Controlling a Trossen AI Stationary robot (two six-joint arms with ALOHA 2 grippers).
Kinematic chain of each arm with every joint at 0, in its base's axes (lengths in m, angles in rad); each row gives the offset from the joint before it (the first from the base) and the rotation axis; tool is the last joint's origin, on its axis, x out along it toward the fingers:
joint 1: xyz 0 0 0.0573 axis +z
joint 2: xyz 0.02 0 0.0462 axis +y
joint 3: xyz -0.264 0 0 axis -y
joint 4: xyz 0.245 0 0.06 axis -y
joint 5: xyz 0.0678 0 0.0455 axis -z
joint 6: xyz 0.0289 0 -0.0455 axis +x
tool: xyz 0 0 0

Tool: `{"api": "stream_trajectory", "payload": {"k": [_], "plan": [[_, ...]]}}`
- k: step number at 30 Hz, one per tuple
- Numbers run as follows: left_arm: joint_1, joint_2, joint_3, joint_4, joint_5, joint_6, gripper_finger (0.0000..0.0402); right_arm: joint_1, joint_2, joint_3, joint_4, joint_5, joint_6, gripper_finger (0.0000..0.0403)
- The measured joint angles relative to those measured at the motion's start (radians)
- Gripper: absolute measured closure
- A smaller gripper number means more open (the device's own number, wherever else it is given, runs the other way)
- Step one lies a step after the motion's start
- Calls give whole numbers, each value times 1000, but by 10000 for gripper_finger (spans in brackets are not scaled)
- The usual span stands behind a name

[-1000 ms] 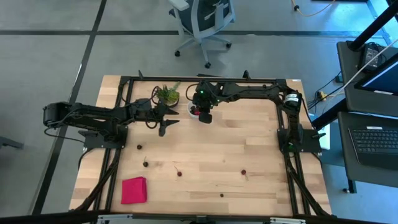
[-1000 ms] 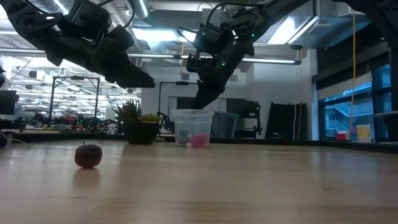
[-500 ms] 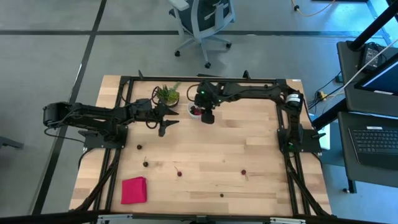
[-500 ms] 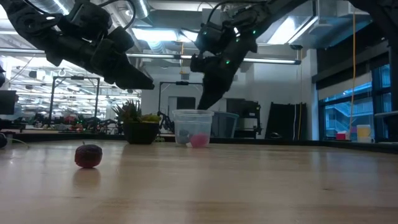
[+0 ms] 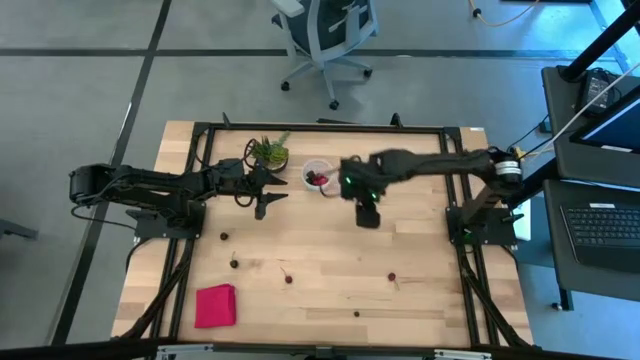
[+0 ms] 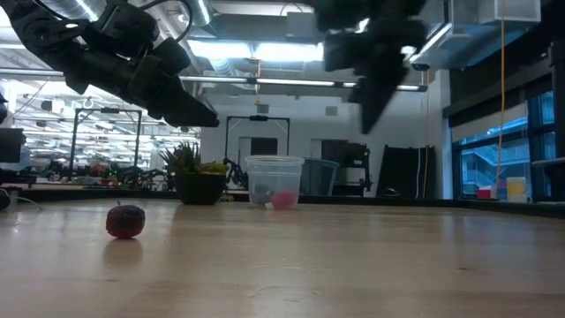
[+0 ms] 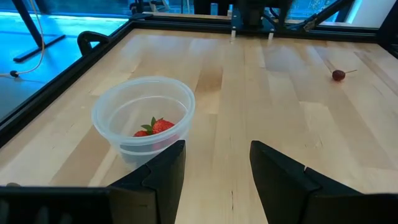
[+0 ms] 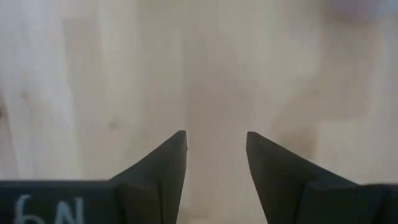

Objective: Pick and placing Produce into tupperware
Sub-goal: Put the red cherry into the transparent container

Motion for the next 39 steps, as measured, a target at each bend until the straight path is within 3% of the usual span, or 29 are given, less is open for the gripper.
{"api": "stream_trajectory", "payload": {"k": [4, 8, 15, 28, 39], "plan": [[0, 0, 0, 0, 0, 0, 228, 103, -104, -157, 35, 64, 153, 234], [0, 0, 0, 2, 0, 0, 228, 223, -184, -322, 212, 80, 297, 234], [0, 0, 0, 38, 0, 0, 228, 432, -188, -495, 444, 78, 435, 234], [0, 0, 0, 61, 0, -10, 228, 679, -165, -514, 434, 213, 739, 234], [0, 0, 0, 79, 0, -11, 228, 735, -62, -514, 437, 250, 821, 234]]}}
